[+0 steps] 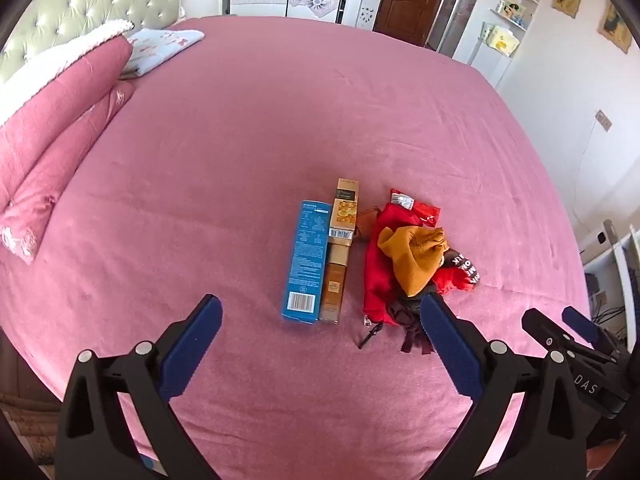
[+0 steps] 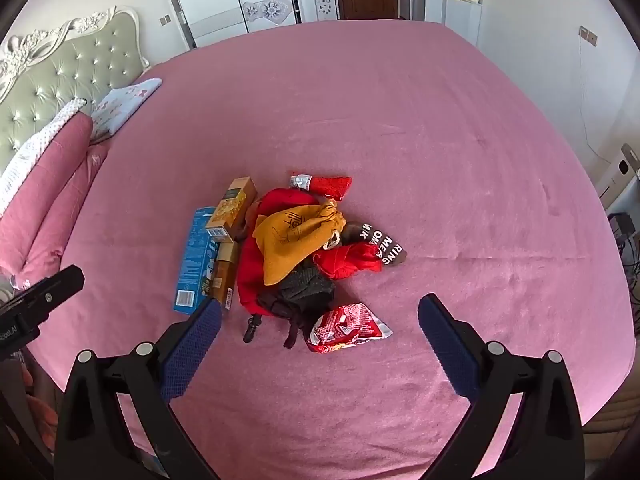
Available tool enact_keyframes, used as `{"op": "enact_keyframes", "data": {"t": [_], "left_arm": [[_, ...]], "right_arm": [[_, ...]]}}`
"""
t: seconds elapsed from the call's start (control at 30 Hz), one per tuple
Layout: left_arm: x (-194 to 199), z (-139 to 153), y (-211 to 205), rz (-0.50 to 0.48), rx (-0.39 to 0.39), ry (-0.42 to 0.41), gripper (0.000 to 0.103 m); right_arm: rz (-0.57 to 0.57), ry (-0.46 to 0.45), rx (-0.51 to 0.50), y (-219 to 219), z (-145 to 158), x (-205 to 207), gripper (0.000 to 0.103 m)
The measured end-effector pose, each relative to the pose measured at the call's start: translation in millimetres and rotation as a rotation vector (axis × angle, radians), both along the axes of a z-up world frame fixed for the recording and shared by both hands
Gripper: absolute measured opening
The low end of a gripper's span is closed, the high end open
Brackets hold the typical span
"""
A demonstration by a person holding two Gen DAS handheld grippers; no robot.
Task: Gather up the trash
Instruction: 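Move both grippers toward the pile of items on the bed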
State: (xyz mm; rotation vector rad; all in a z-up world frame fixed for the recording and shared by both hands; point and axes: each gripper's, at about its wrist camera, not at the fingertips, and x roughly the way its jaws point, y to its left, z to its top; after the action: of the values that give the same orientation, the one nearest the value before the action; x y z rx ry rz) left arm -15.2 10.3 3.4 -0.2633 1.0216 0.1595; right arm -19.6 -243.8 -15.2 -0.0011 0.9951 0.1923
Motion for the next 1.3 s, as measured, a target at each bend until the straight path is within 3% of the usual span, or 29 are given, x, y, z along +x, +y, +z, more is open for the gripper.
{"op": "enact_keyframes", "data": {"t": [0.2, 0.43, 0.6, 0.77, 1.07, 1.3], "left_arm": [[-5, 8, -9, -0.023, 0.044, -0.006, 0.099], [-16, 16, -11, 0.024, 0.037, -0.029, 0.099], [-20, 22, -12, 0.026, 0.031, -0.03, 0.099], [-20, 27, -11, 0.02, 0.052, -0.031, 0.099], [-22, 18, 0, 0.005, 0.017, -0.016, 0.099], [-17, 4, 13, -0.007, -0.025, 0.015, 0.099]], "right_arm": [[0.09, -0.006, -0.072, 31, 1, 1, 0.093], [0.168, 0.079, -0.023, 39, -6, -1, 0.093], [0.193, 0.018, -0.075, 45, 4, -12, 0.094], [0.18, -0.047, -0.068, 46, 12, -14, 0.094], [0.109, -0.021, -0.061, 49, 9, -15, 0.094], [0.175, 0.002, -0.088, 63, 4, -21, 0.094]]}}
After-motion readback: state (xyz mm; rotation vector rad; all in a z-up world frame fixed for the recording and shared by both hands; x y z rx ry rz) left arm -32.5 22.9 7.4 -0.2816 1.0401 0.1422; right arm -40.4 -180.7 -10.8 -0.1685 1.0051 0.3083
